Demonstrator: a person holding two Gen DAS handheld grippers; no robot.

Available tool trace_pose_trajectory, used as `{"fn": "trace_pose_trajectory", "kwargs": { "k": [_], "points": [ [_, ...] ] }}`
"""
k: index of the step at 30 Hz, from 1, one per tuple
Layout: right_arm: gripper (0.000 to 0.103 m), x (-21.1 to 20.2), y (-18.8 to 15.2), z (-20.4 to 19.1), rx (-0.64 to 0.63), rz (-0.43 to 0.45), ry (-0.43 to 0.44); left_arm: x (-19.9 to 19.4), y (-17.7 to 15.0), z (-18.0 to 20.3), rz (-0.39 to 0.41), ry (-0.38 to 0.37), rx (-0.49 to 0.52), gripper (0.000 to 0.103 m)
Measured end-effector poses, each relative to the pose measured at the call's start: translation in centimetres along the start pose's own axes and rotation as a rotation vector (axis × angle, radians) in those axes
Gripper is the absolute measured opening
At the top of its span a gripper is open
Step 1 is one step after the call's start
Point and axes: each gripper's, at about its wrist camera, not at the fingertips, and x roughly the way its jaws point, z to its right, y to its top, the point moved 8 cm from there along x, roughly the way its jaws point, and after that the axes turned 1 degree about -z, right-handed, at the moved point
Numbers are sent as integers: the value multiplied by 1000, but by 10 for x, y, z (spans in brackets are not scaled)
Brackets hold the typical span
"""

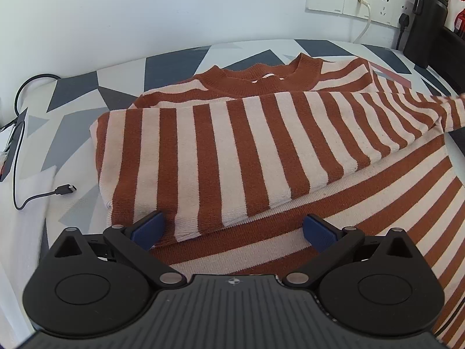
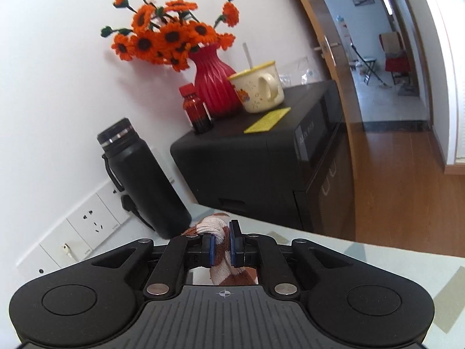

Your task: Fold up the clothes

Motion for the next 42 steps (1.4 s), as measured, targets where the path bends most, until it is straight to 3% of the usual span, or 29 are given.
{"fn": "trace_pose_trajectory", "kwargs": {
  "k": [3, 9, 13, 17, 23, 28, 32, 37, 41, 42],
  "points": [
    [9, 3, 5, -1, -28, 3, -6, 0, 1, 0, -5, 0, 0, 103],
    [10, 37, -20, 7, -28, -182, -35, 0, 1, 0, -3, 0, 4, 103],
    [10, 34, -21, 0, 44, -149, -15, 0, 2, -1, -3, -4, 12, 103],
    [11, 16, -8, -32, 95, -86, 133, -1, 1, -1, 4, -7, 18, 103],
    [19, -18, -18, -140, -101, -112, 416, -2, -1, -1, 11, -16, 35, 103],
    [21, -50, -81, -234, -302, -216, 659, -15, -4, -15, 6, -81, -25, 103],
    [21, -64, -160, -285, -496, -325, 763, -36, -10, -40, 34, -152, -160, 103],
    [21, -70, -251, -318, -747, -461, 815, -63, -14, -72, 108, -130, -217, 103],
    [22, -74, -300, -311, -846, -576, 777, -69, -14, -87, 118, -113, -251, 103],
    [27, -74, -304, -307, -867, -585, 760, -69, -14, -90, 119, -111, -262, 103]
  ]
}}
